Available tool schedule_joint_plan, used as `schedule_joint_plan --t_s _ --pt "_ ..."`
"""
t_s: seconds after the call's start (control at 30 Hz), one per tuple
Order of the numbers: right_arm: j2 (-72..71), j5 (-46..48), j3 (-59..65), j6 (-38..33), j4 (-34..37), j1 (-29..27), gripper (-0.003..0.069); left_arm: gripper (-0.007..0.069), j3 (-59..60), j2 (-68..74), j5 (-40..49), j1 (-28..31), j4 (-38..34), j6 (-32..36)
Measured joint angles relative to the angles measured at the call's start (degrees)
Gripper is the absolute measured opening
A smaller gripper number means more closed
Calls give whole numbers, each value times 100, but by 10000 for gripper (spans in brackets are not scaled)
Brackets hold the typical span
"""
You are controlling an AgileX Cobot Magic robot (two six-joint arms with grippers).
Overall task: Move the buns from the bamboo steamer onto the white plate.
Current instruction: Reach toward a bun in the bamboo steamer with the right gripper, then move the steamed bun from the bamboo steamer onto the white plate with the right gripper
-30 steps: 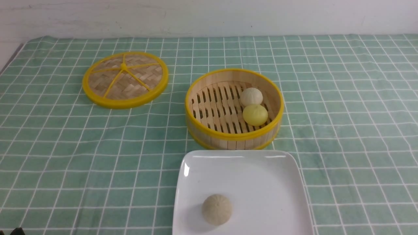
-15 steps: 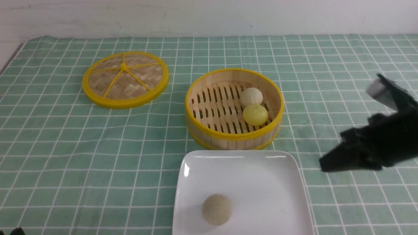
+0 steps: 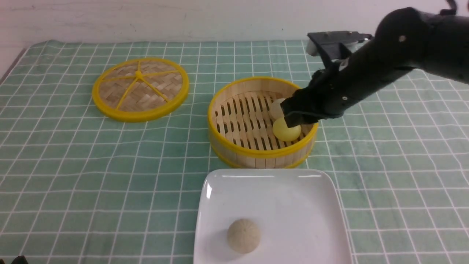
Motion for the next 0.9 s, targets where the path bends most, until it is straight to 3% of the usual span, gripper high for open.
schedule_joint_plan --t_s 0.17,0.3,0.4,0.47,0.5,0.53,0.57,0.7,0.9 --pt "704 -327 -464 604 -962 6 332 240 0 0 0 0 0 0" --pt "1063 -481 -505 788 -1042 6 318 240 0 0 0 0 0 0" --pt "1204 -534 -524 851 -942 6 259 240 0 0 0 0 0 0" --pt "1190 -497 -545 844 -862 6 126 240 0 0 0 0 0 0" --pt "1185 -497 -545 844 -856 6 115 240 0 0 0 0 0 0" --pt "1124 -353 -545 770 -834 6 38 240 0 0 0 0 0 0" --pt "1052 -247 -545 712 -796 6 17 240 0 0 0 0 0 0" --pt "623 291 -540 387 -677 11 9 240 0 0 0 0 0 0" --pt "-917 1972 -435 3 -197 11 9 240 0 0 0 0 0 0"
